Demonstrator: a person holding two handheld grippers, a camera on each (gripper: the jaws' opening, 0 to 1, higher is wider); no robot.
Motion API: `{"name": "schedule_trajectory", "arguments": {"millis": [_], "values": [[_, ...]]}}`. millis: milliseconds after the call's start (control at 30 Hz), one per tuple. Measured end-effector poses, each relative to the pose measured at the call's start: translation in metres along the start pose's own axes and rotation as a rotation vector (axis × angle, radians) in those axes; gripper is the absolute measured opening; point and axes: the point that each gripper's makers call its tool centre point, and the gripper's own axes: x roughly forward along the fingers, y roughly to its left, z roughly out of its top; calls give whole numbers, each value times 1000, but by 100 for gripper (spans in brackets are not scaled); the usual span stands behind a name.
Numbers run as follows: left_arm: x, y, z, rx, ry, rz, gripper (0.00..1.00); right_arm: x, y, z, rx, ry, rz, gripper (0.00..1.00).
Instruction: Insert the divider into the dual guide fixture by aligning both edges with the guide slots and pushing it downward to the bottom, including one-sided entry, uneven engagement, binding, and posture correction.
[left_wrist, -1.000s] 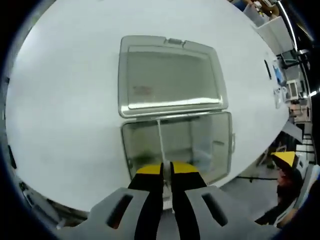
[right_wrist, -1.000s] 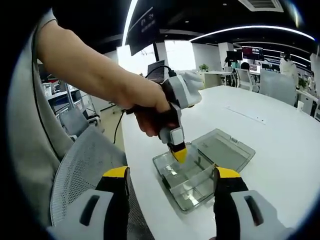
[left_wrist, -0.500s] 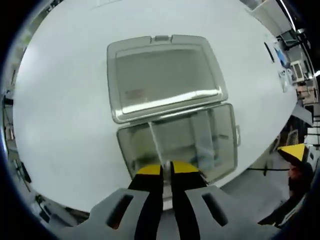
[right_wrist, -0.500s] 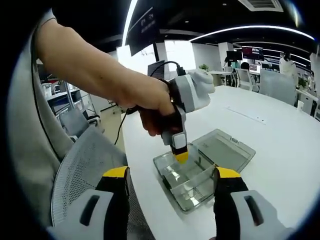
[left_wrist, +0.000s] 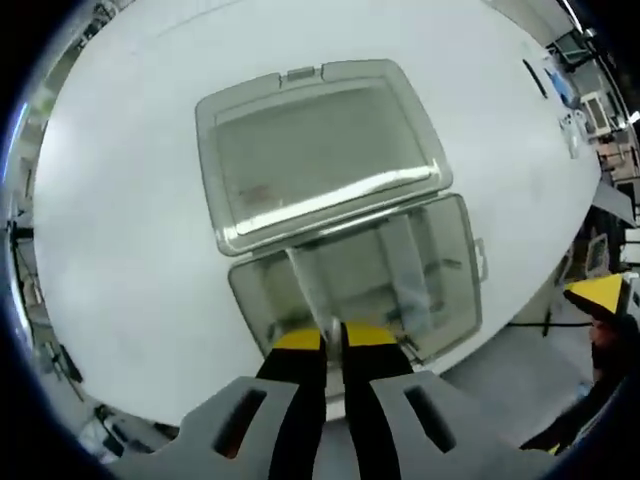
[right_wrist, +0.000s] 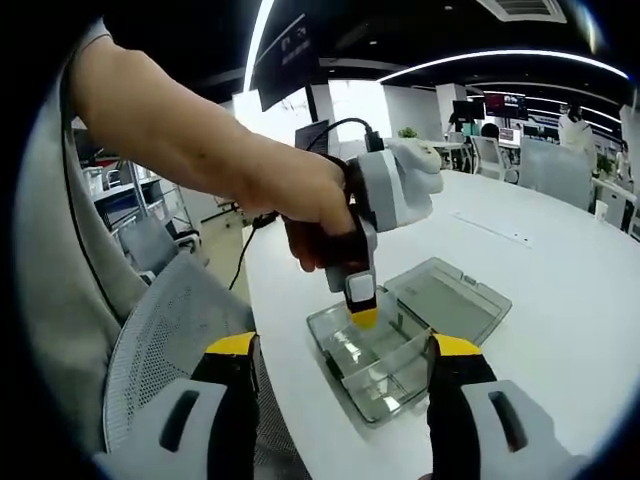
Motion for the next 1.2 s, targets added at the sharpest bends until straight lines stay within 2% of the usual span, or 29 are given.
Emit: {"name": "schedule_trajectory", "arguments": {"millis": [200,1200], "values": [[1,-3,3,49,8,26,2,0,1,1,-3,1,2,66],[0,-2,3,44,7,5,2,-1,0,1,0,8,3,65]]}}
